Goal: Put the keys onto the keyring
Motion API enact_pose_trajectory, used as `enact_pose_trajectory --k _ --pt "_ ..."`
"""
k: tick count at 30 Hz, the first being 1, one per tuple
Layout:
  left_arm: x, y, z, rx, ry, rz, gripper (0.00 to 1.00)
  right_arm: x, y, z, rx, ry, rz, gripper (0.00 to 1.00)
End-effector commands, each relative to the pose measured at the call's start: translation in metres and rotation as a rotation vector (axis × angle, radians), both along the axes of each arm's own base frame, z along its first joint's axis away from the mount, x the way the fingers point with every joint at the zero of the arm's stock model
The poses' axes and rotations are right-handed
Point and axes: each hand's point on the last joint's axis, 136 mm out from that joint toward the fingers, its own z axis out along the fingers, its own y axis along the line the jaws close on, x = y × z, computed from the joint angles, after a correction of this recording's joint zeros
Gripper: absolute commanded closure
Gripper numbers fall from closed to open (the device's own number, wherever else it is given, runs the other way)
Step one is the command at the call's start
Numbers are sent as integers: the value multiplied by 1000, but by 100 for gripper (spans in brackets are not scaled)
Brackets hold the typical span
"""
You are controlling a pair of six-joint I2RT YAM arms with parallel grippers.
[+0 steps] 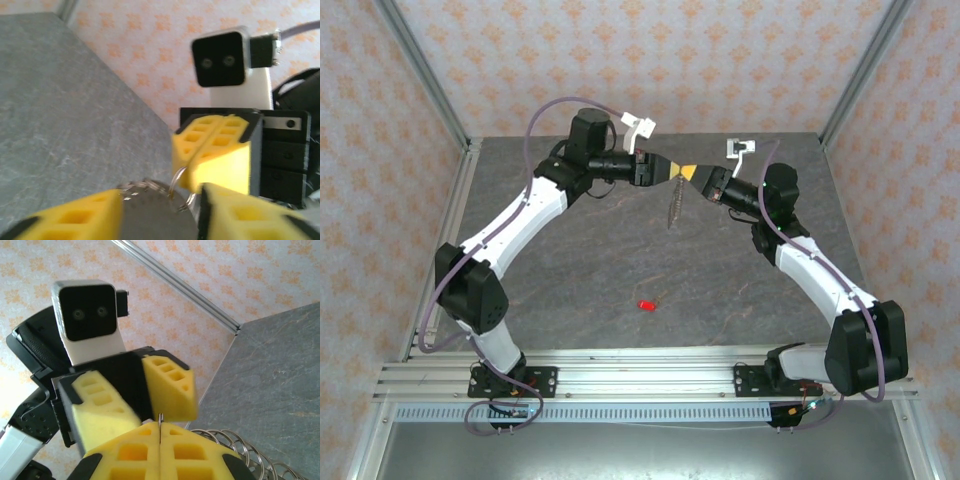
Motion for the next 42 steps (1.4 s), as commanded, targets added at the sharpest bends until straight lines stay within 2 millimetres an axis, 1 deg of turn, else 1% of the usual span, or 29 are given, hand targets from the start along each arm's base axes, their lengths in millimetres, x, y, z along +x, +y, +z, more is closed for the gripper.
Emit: enact_pose_trajectory --k 1,3,7,11,16,21,24,31,42 --pt "14 23 32 -51 -80 199 35 -3 -1 13 34 -66 -17 100" --pt "21 35 30 -63 -67 299 31 -3 -2 15 44 -71 -23 100" --pt "27 47 24 -158 -33 404 30 -5 -4 21 67 -86 -33 100" --pt "30 47 22 -257 -6 421 37 -6 -6 29 93 -107 -43 100" --pt "30 39 24 -345 8 404 50 -6 -10 45 130 -141 -60 100" --pt "27 29 31 -397 1 381 56 -3 -10 54 153 -153 -65 100" --pt "25 22 35 -429 2 366 58 -1 -9 57 173 -153 -65 100" --pt "23 7 35 -469 16 336 60 6 -7 61 216 -150 -67 100" --pt "19 -2 38 -504 17 327 60 12 -3 57 222 -137 -70 100"
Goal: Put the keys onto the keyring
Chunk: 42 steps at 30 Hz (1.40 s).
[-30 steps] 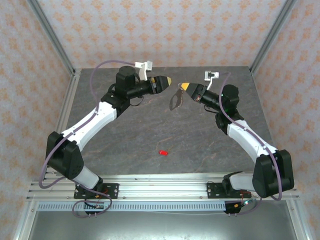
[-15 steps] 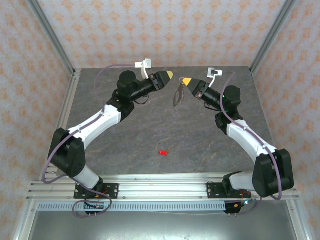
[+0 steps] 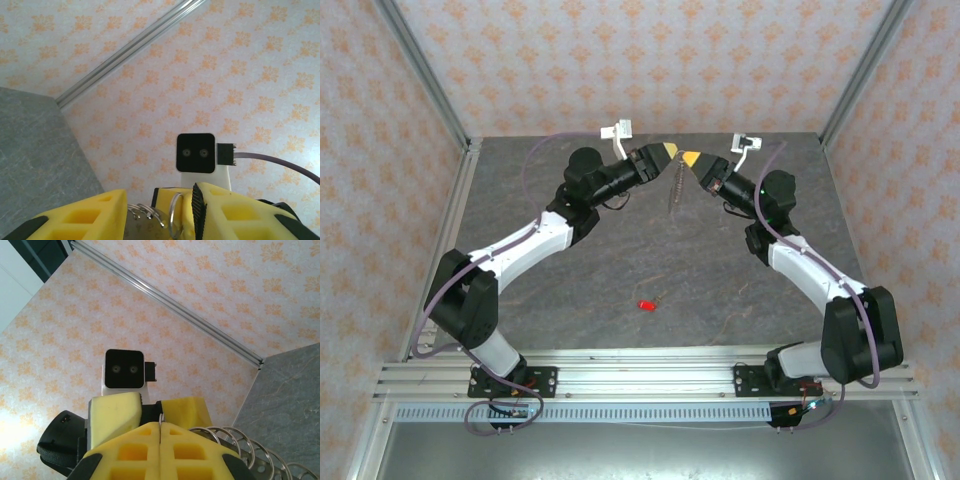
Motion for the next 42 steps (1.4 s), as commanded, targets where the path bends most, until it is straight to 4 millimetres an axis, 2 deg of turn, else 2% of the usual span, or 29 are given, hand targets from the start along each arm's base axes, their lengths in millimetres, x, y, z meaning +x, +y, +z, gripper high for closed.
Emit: enact_pose_trajectory --k 1,17,22,32,42 --pt "-2 -4 8 -39 -34 1 60 -5 -1 34 44 -112 -6 100" --pt "-7 -16 -3 -29 -15 -22 66 -4 0 30 40 -101 -5 100" --pt "-7 -16 -2 -32 -18 -20 72 -4 0 29 36 -100 -4 100" --pt "-3 -14 -1 -37 -18 5 74 -6 1 25 24 -94 1 100" --pt "-2 -15 -2 -40 -16 4 89 -6 1 20 12 -86 0 100"
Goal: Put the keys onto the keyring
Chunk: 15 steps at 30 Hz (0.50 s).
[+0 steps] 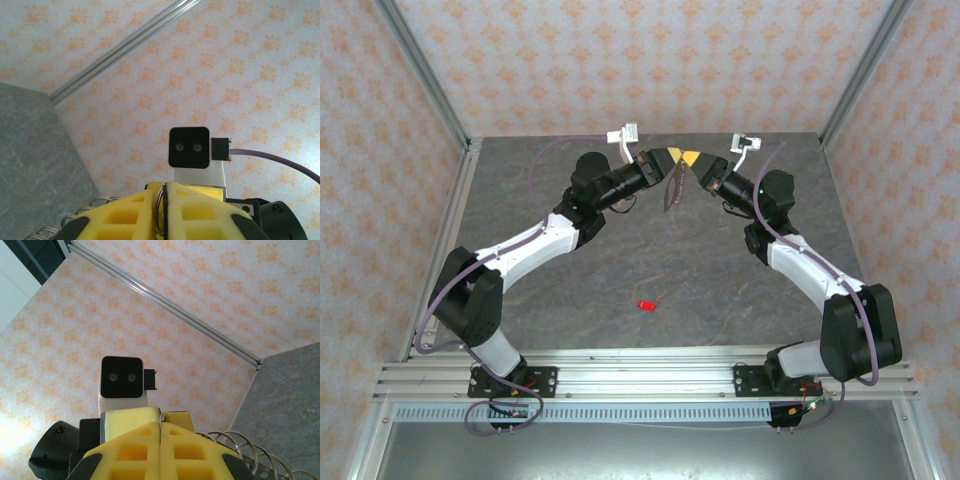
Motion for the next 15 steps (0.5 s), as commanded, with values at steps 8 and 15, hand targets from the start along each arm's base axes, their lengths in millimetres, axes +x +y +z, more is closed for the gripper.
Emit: enact_pose_trajectory --k 8,15 --pt "1 -6 0 31 -26 4 100 6 -12 7 -57 -13 -72 76" --pt "-12 -8 -1 314 -103 -70 100 9 -60 2 -87 44 -211 63"
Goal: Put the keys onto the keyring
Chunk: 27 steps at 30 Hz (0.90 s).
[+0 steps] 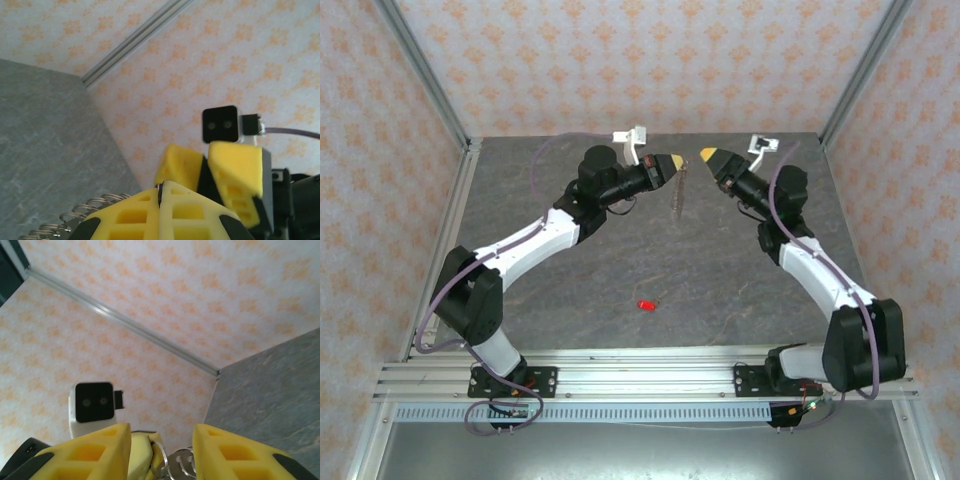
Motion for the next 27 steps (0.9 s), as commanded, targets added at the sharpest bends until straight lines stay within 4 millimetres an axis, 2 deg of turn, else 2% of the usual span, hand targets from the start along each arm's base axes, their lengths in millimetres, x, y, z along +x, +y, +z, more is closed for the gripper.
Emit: enact_pose_trajectory --k 1,7,13,18,27 --pt "-16 0 24 137 -122 -87 100 -11 -14 15 -28 -42 -44 63" --pt "-18 8 31 186 -155 -223 100 -15 -17 9 -53 -32 -33 58" --pt "-23 9 43 175 -197 -320 100 -29 -8 28 -9 -100 49 57" --pt "-27 3 48 162 -204 -385 100 -42 5 43 12 -167 131 59" --pt "-24 0 50 142 -198 -389 100 -42 28 40 14 -168 185 68"
